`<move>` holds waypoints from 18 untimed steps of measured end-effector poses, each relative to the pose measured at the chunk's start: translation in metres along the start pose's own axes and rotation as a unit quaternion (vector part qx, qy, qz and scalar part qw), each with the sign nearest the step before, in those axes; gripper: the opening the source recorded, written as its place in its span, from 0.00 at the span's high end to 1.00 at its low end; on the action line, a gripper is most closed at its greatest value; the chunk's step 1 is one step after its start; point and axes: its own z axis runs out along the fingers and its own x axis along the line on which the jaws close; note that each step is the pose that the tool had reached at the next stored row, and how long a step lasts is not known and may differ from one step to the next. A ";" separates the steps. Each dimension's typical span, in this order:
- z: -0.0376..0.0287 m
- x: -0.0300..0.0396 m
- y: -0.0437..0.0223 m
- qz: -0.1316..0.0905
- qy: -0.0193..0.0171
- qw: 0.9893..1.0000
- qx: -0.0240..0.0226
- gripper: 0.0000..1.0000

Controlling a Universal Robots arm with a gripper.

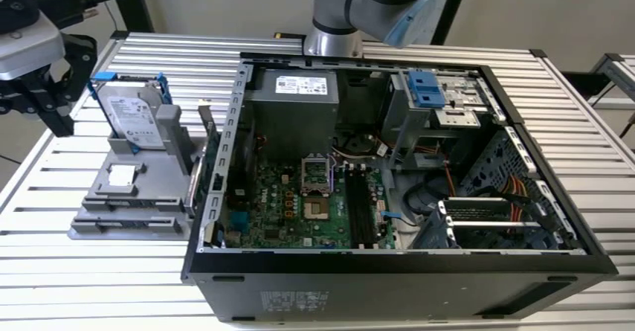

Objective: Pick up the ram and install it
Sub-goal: 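Pick up the ram and move it above insertion slot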

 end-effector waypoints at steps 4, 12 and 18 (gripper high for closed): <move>0.0000 0.0000 0.0000 -0.008 0.000 1.000 0.000 1.00; 0.0000 0.0000 0.0000 -0.024 0.001 1.000 0.000 1.00; 0.0000 0.0000 0.0000 -0.038 0.002 0.999 0.000 1.00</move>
